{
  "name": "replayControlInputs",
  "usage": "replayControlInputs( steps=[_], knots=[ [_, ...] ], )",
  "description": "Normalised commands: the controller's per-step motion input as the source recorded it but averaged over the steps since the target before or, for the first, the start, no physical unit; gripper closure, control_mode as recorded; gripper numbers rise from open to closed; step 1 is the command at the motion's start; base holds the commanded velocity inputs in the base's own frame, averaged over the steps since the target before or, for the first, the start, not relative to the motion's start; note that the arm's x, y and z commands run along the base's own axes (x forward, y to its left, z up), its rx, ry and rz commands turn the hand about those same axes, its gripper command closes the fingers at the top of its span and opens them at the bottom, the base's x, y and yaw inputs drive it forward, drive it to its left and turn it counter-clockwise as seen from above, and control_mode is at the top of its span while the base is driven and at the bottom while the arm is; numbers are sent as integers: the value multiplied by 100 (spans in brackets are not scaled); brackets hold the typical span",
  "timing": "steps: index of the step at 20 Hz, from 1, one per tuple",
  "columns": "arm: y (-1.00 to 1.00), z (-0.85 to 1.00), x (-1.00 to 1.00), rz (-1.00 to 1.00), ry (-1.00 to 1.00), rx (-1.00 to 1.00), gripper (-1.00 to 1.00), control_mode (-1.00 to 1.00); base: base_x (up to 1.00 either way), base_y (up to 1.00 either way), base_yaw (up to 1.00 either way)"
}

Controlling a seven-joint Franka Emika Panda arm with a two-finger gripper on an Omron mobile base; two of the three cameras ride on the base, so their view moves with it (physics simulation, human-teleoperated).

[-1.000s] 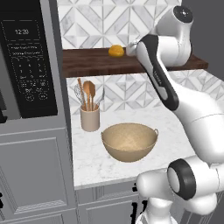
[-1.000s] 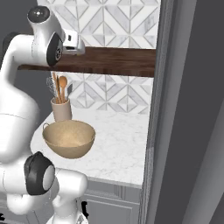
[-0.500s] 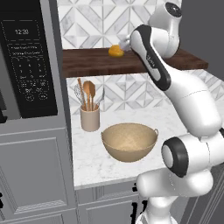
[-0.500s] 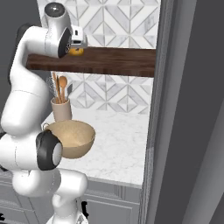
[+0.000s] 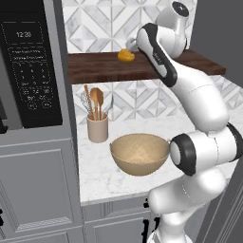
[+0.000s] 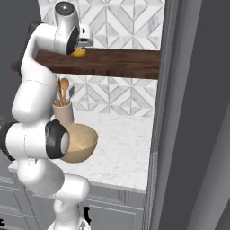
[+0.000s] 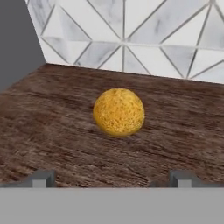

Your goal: Open the cabinet, pick up the bread from the cabinet and place it in the basket. Then move the basket to the dining counter.

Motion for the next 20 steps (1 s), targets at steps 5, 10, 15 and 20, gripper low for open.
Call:
replayControlInputs(
  steps=[5,10,15,20],
  knots=[
    [14,-5,32,0,1,0,-100,-100,0,0,0],
    [15,-6,23,0,1,0,-100,-100,0,0,0],
    [3,-16,38,0,0,0,-100,-100,0,0,0],
    [0,-10,25,0,0,0,-100,-100,0,0,0]
  ],
)
